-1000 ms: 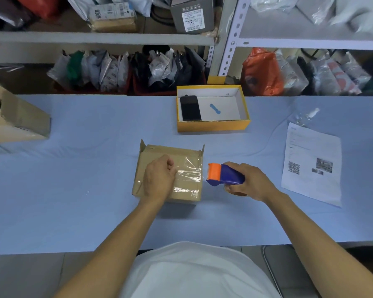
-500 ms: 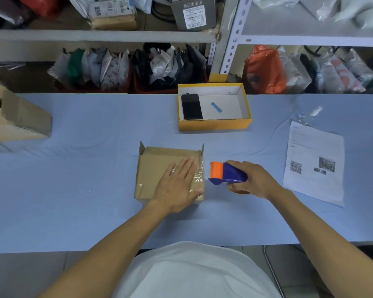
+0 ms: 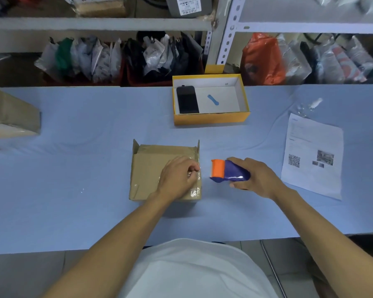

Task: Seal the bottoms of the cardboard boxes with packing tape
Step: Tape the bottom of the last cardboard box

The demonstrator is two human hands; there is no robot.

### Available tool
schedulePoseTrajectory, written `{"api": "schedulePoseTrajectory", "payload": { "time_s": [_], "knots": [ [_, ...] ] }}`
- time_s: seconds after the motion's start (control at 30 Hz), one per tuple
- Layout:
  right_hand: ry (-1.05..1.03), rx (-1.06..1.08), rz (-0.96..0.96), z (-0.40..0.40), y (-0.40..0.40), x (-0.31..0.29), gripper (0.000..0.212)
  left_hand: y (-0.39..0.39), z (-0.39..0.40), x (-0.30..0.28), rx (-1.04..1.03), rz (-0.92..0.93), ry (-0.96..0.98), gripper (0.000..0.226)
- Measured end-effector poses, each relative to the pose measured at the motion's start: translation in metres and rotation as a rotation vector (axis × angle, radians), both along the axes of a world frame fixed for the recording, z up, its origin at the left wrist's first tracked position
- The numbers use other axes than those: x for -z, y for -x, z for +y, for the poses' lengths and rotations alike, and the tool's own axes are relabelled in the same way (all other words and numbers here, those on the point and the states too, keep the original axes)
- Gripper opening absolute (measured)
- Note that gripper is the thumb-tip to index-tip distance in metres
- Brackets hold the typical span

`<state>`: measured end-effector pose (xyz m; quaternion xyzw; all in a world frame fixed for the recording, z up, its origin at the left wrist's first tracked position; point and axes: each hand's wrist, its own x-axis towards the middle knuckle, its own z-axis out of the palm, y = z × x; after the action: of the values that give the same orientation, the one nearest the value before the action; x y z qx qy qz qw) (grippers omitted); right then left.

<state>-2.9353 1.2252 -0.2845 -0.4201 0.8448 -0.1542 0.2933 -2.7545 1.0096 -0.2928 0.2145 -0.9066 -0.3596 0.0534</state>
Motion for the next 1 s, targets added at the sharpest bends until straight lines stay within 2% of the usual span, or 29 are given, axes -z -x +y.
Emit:
{"api": "schedulePoseTrajectory", "payload": {
  "time_s": [0.13,0.3,0.47,0.6,0.73,0.83,0.9,0.93,1.0],
  "knots": [
    [-0.099,0.033,0.027,0.032,0.020,-0.006,0.071,0.001,0.002,-0.001,0.022,0.009,0.046,0.016],
    [-0.218,-0.147,0.151,-0.018,-0.010,0.009,0.076,-0.001,0.003,0.001,0.145,-0.042,0.189,0.027],
    [-0.265,-0.091,0.094,-0.050,-0.021,0.016,0.054,0.001,0.005,0.000,0.192,-0.111,0.242,0.023],
    [-0.292,-0.127,0.196,-0.053,-0.021,0.015,0.055,0.002,0.006,-0.002,0.185,-0.132,0.289,0.017],
    [-0.278,0.052,0.132,-0.021,-0.006,0.007,0.053,0.008,0.009,-0.008,0.283,-0.303,0.381,0.018],
    [-0.093,0.289,0.010,0.003,-0.001,-0.009,0.041,0.023,0.018,-0.020,0.325,-0.487,0.430,0.023],
    [0.077,0.387,-0.073,0.007,-0.007,-0.021,0.040,0.026,0.017,-0.026,0.327,-0.500,0.319,0.030],
    [0.142,0.398,-0.116,0.006,-0.011,-0.028,0.043,0.024,0.014,-0.031,0.310,-0.450,0.174,0.036],
    [0.245,0.353,-0.197,0.000,-0.021,-0.039,0.048,0.013,0.003,-0.038,0.138,-0.242,-0.253,0.040]
  ]
}}
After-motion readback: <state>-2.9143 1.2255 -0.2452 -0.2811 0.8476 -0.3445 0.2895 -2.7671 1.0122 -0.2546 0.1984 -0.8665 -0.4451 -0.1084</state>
